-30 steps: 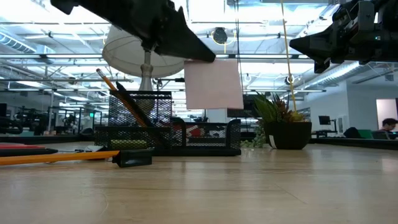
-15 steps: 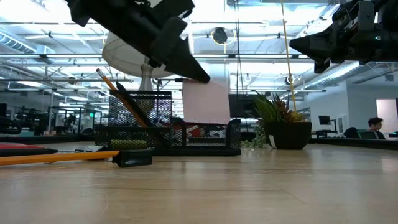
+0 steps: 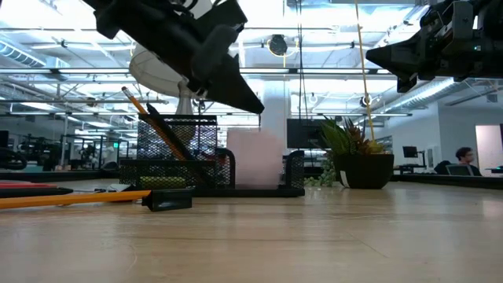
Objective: Pick and place office supplies into organizer
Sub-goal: Put the pink sticky note into the black desk organizer, then put the orange pencil into the black desk organizer
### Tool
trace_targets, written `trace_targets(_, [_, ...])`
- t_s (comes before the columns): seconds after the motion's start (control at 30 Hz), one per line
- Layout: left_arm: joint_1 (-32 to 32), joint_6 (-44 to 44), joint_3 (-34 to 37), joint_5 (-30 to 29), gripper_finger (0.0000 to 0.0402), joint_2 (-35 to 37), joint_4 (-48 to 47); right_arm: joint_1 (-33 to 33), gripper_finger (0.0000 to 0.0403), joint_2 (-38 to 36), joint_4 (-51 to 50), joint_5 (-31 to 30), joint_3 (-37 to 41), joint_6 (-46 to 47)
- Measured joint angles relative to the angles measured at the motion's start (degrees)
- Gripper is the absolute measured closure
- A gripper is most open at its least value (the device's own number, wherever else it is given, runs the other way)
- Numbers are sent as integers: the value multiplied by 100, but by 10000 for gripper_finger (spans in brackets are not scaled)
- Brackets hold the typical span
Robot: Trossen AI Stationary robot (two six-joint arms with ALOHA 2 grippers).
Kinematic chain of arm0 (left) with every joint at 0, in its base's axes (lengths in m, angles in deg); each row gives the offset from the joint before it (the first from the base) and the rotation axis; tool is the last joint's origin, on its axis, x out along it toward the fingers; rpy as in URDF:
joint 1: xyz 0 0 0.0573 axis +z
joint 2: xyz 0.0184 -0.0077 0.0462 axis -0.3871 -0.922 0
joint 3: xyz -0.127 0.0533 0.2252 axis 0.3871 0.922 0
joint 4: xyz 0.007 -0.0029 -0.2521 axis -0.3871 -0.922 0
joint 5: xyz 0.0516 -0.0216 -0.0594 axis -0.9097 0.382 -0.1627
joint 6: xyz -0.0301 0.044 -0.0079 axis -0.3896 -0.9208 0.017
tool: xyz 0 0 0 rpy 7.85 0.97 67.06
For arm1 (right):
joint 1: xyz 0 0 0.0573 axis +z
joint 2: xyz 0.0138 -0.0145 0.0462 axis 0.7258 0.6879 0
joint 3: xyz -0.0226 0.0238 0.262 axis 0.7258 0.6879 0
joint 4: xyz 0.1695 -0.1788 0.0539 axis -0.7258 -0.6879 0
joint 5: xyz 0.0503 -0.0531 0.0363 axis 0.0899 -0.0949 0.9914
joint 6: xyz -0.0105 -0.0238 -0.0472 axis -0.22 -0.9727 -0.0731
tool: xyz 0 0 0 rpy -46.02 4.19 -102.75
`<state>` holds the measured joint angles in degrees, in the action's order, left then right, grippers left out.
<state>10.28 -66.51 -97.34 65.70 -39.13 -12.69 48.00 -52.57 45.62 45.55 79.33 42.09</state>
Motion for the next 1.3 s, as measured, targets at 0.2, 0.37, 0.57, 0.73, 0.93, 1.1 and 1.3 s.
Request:
trace_targets(0.2, [153,310,0,103,294,-1,-4,1,403,-1,0,0,1,0])
trace_targets(0.37, [139,277,0,118,255,-2,35,0,403,-1,0,0,1,0])
trace_targets(0.57, [-328,106,-2,544,232,0,46,0,403,0,0,0,0,-1])
trace_targets(0.73, [-1098,-221,-2,-23,231,-1,48,1,403,0,2,0,1,0])
trace_targets(0.93, [-2010,745,-2,-629,231,0,-428,1,403,-2,1,0,-1,-2])
trace_targets(1.1, [-2598,1798,-2,-588,231,0,-1024,-1,403,0,2,0,-1,0])
trace_targets(1.3, [-2974,3456,-4,-1010,231,0,-2322,1,403,0,1,0,1,-1])
